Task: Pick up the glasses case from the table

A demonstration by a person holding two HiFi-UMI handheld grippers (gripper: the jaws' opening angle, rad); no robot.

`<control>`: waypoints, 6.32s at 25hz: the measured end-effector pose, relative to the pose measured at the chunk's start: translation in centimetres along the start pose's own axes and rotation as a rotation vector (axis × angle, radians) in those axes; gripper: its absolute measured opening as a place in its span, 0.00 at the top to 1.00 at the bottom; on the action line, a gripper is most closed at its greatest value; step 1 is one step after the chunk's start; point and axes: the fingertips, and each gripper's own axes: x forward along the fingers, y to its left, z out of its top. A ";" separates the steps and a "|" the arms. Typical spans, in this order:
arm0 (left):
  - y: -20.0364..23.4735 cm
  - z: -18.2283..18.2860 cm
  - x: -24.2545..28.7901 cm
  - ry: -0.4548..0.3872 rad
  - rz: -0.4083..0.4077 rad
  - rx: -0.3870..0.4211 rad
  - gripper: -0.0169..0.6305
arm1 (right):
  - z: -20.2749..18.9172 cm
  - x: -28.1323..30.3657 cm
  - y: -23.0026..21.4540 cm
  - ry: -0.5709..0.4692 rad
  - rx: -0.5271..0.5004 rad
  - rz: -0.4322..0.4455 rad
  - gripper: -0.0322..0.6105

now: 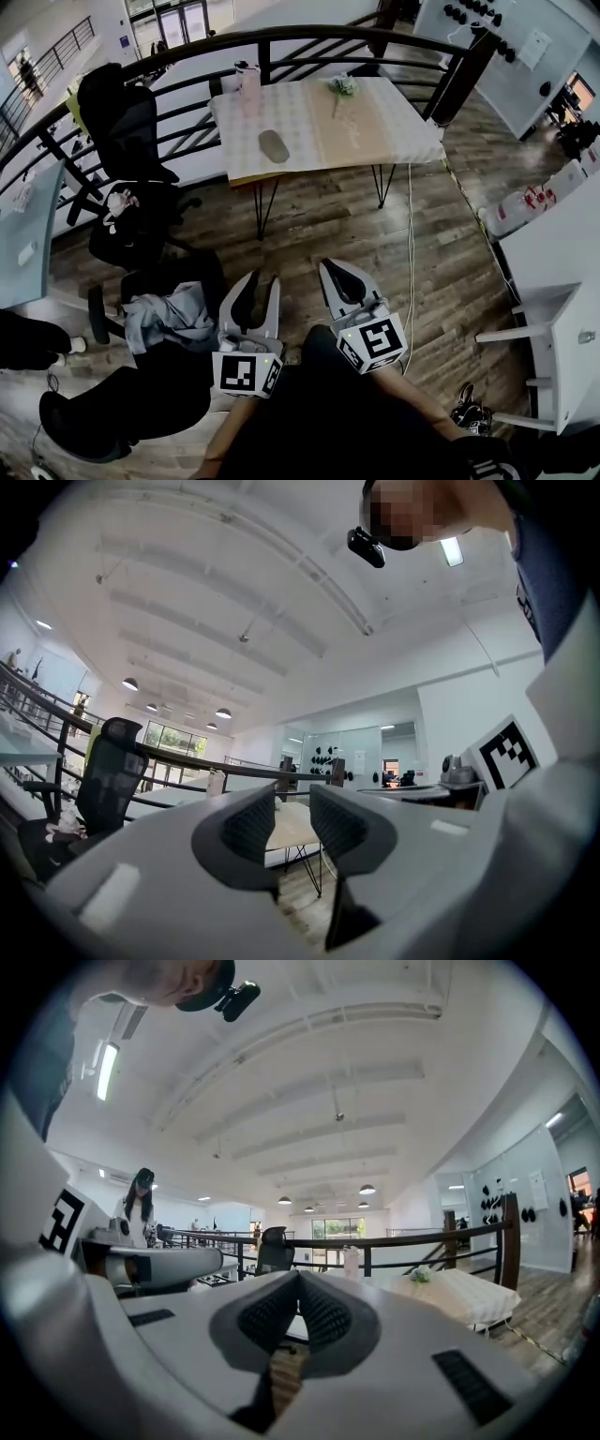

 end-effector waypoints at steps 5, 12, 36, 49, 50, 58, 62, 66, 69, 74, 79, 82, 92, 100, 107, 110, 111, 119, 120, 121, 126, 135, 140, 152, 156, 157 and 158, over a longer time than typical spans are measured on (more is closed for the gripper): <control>0.2 -0.4 1.3 -0.001 -0.007 -0.012 0.82 | -0.4 0.4 -1.0 0.020 0.001 -0.014 0.94; 0.6 -1.0 5.2 -0.004 -0.015 0.001 0.82 | -0.4 3.2 -4.3 0.004 -0.001 -0.019 0.94; 5.2 -1.7 31.2 0.019 0.194 0.041 0.82 | 1.3 23.7 -24.2 -0.005 -0.011 0.243 0.94; 5.2 -4.4 35.8 0.085 0.256 0.033 0.82 | -1.2 26.8 -29.2 0.017 0.013 0.268 0.94; 5.4 -4.6 35.7 0.089 0.263 0.031 0.82 | -1.4 27.0 -29.2 0.022 0.021 0.268 0.94; 8.0 -5.7 37.3 0.112 0.299 0.014 0.82 | -2.2 29.0 -30.3 0.027 0.027 0.266 0.94; 10.1 -6.4 39.7 0.128 0.292 0.007 0.82 | -2.9 31.6 -31.3 0.059 0.005 0.253 0.94; 12.7 -7.7 42.0 0.151 0.289 -0.005 0.82 | -3.8 35.2 -32.0 0.070 -0.037 0.259 0.94; 15.2 -8.8 43.4 0.172 0.301 -0.021 0.82 | -4.9 37.9 -32.2 0.109 -0.031 0.270 0.94; 19.3 -10.9 45.6 0.222 0.306 -0.053 0.81 | -6.0 42.6 -32.5 0.106 -0.038 0.282 0.94; 22.2 -13.2 47.8 0.275 0.278 -0.083 0.79 | -7.3 46.5 -33.1 0.132 -0.045 0.273 0.94; 23.5 -14.4 48.7 0.300 0.268 -0.105 0.78 | -8.3 48.0 -33.4 0.176 -0.044 0.260 0.94; 26.5 -16.9 50.9 0.359 0.233 -0.162 0.73 | -10.2 51.5 -33.7 0.218 -0.029 0.236 0.94; 27.3 -17.7 51.5 0.371 0.224 -0.192 0.72 | -11.0 53.3 -32.7 0.251 -0.029 0.287 0.94; 27.7 -18.1 51.9 0.388 0.260 -0.210 0.71 | -10.5 54.7 -32.4 0.244 -0.037 0.350 0.94; 27.8 -18.5 52.3 0.407 0.263 -0.199 0.71 | -10.5 55.1 -32.7 0.249 -0.045 0.373 0.94; 27.8 -18.8 52.4 0.417 0.262 -0.191 0.70 | -10.5 55.2 -32.9 0.251 -0.047 0.377 0.94; 27.3 -21.9 52.5 0.506 0.274 -0.167 0.68 | -11.3 55.5 -33.6 0.261 -0.055 0.406 0.94; 27.3 -22.2 52.5 0.514 0.284 -0.182 0.67 | -11.4 55.5 -33.6 0.262 -0.057 0.412 0.94; 27.3 -22.6 52.5 0.523 0.293 -0.198 0.66 | -11.5 55.5 -33.6 0.263 -0.060 0.417 0.94; 27.2 -24.9 52.2 0.589 0.332 -0.245 0.61 | -11.9 55.4 -33.7 0.271 -0.063 0.436 0.94; 26.9 -28.9 50.9 0.723 0.389 -0.309 0.51 | -12.0 55.2 -34.3 0.276 -0.070 0.445 0.94; 26.6 -30.6 50.2 0.762 0.409 -0.354 0.46 | -12.0 55.0 -34.7 0.275 -0.072 0.442 0.94; 26.3 -33.2 49.9 0.825 0.443 -0.453 0.34 | -12.4 54.7 -35.9 0.286 -0.077 0.420 0.94; 26.5 -34.1 50.1 0.854 0.458 -0.461 0.32 | -12.5 54.6 -36.4 0.290 -0.080 0.409 0.94; 26.5 -34.3 50.1 0.861 0.460 -0.465 0.31 | -12.5 54.6 -36.5 0.291 -0.080 0.405 0.94; 26.6 -34.5 50.2 0.868 0.463 -0.465 0.31 | -12.5 54.6 -36.7 0.291 -0.080 0.401 0.94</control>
